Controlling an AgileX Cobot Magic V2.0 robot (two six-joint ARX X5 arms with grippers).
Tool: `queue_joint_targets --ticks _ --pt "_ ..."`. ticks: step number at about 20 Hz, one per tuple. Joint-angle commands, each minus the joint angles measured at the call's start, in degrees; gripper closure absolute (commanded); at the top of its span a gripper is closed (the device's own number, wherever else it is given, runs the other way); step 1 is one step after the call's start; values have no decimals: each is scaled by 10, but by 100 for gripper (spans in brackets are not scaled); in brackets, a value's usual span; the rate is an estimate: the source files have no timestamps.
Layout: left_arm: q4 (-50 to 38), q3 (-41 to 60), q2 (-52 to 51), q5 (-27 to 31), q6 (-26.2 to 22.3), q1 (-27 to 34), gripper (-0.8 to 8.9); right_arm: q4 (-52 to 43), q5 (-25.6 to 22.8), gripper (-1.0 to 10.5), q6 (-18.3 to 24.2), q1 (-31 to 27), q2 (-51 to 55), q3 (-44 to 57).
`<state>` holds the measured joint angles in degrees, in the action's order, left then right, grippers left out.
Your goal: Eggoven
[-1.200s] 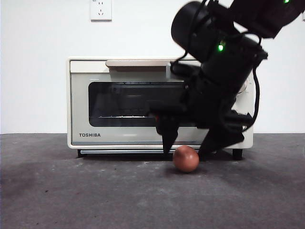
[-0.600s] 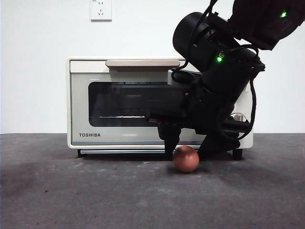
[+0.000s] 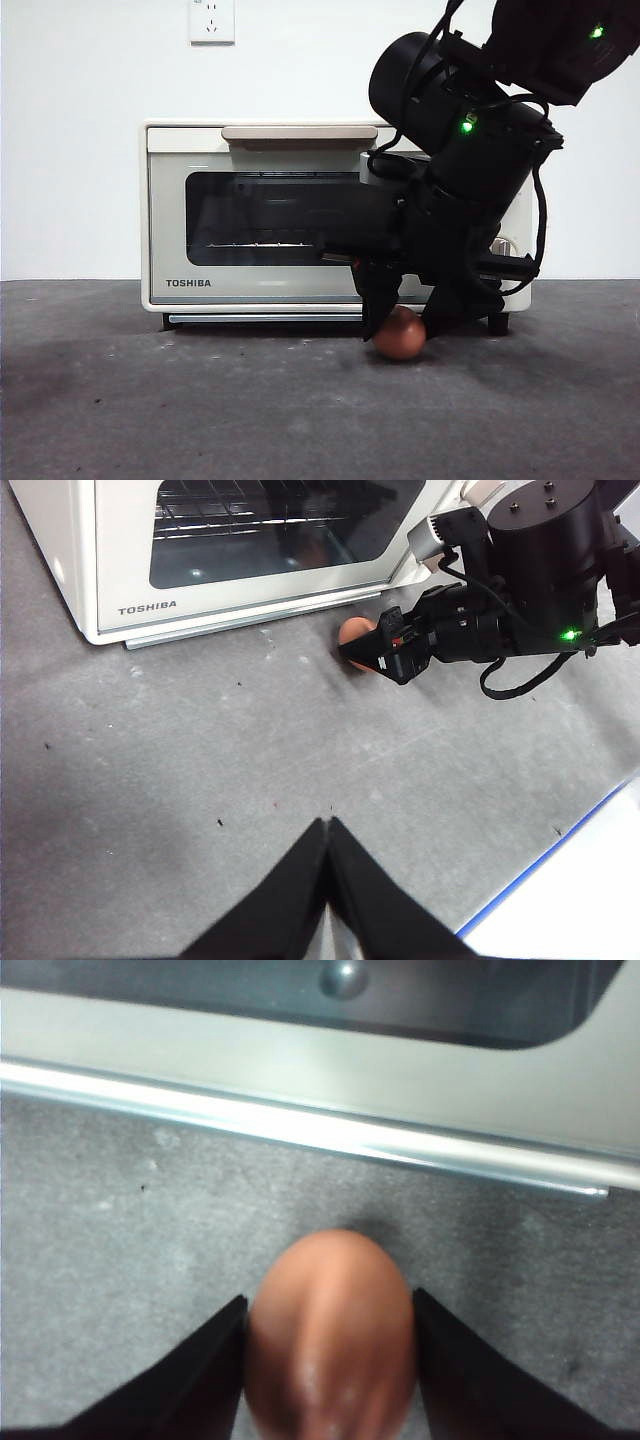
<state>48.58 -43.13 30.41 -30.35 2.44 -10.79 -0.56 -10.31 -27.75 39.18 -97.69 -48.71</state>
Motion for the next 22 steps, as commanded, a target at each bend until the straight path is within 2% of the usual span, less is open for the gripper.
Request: queue_joint_targets --ticks 1,7,12,19,22 --pt "-6 -13 3 -3 -7 -2 806 1 0 944 -8 3 -12 -8" --pt "-23 -13 9 -3 -6 -2 806 9 14 944 -2 13 29 -8" --pt "-65 -13 50 -3 0 -3 806 91 29 944 -1 37 140 -8" --pt "-250 -26 167 -2 40 -70 806 211 28 944 19 84 353 -8" --pt "-328 -54 244 25 47 -103 806 254 28 944 29 84 438 -8"
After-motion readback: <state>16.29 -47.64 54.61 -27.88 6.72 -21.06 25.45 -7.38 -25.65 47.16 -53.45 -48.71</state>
